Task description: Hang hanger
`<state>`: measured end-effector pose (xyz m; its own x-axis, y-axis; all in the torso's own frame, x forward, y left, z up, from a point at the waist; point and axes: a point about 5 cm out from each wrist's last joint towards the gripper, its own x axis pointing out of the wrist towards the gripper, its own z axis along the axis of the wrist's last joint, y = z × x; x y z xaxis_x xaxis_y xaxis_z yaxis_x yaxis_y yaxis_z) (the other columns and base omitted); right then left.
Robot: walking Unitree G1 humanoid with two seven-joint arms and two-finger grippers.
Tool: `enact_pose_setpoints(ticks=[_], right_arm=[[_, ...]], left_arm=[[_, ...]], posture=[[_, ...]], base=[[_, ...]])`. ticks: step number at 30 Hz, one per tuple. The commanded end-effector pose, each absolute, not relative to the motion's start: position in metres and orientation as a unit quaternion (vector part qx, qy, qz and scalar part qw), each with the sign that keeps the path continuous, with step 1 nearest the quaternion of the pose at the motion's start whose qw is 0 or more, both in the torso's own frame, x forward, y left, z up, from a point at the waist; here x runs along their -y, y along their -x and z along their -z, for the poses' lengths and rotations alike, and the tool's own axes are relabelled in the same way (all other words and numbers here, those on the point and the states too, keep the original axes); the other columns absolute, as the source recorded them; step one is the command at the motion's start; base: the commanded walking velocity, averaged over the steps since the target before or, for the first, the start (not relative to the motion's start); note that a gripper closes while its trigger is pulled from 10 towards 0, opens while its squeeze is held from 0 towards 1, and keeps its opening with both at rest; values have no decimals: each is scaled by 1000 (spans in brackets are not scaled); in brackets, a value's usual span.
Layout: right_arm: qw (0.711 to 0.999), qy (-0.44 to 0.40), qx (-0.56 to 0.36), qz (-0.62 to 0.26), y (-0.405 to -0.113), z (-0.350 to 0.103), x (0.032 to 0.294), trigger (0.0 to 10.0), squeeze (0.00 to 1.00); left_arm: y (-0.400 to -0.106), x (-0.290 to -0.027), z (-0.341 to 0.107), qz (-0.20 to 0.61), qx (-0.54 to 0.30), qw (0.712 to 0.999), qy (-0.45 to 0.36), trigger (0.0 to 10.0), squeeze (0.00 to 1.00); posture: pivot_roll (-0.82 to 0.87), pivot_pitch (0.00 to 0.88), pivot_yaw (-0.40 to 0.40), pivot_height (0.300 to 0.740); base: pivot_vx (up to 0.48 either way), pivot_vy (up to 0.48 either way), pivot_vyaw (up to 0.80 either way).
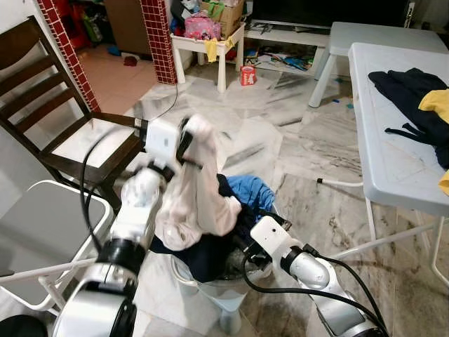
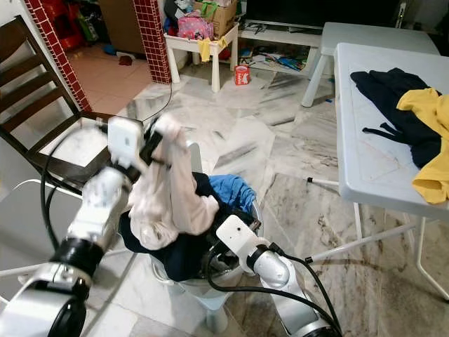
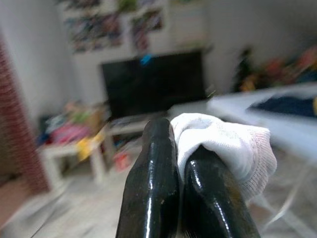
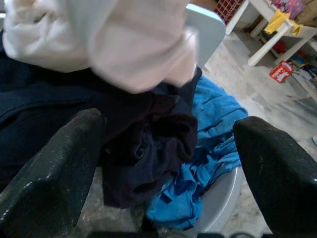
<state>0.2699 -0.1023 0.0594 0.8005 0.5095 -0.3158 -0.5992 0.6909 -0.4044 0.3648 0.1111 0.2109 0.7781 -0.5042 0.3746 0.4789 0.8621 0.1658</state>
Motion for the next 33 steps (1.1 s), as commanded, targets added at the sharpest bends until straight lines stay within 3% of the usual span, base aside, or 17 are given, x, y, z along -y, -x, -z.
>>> enact_pose_setpoints(ticks=[1, 2, 7, 10, 14, 16, 20, 24, 27, 33], right_arm=[[919, 252, -87, -292, -274, -60, 104, 10000, 0], [921, 253, -86, -284, -276, -60, 104, 10000, 0], [924, 253, -86, -275, -278, -60, 105, 10000, 0], [924, 254, -87, -273, -279, -59, 105, 10000, 0], [925, 266, -98, -254, -280, -55, 110, 10000, 0], [927, 272, -111, -235, -282, -52, 116, 10000, 0], [929, 276, -127, -211, -283, -47, 124, 10000, 0], [929, 277, -146, -197, -283, -42, 132, 10000, 0], [927, 280, -158, -194, -284, -38, 135, 10000, 0], [924, 283, -160, -201, -286, -38, 133, 10000, 0]], left_arm=[[-362, -101, -232, 312, 227, 923, -14, 0, 0], [-358, -95, -252, 345, 245, 906, 13, 0, 0], [-351, -86, -281, 391, 270, 878, 55, 0, 0], [-340, -83, -309, 446, 284, 839, 130, 0, 0], [-327, -90, -330, 497, 280, 792, 216, 0, 0], [-321, -101, -323, 517, 252, 785, 229, 0, 0], [-314, -121, -295, 507, 196, 808, 227, 0, 0], [-299, -145, -239, 479, 95, 852, 189, 0, 0], [-282, -162, -179, 430, -2, 895, 119, 0, 0], [-277, -177, -136, 360, -53, 928, 81, 0, 0]], posture=[[-150, 36, 67, 740], [-149, 33, 69, 740], [-147, 28, 74, 740], [-145, 25, 79, 740], [-142, 26, 80, 740], [-141, 27, 80, 740], [-137, 29, 77, 740], [-125, 34, 65, 740], [-106, 44, 43, 740], [-97, 50, 27, 740]], base=[[0, 0, 0], [0, 0, 0], [0, 0, 0], [0, 0, 0], [0, 0, 0], [0, 0, 0], [0, 0, 0], [0, 0, 0], [0, 0, 0], [0, 0, 0]])
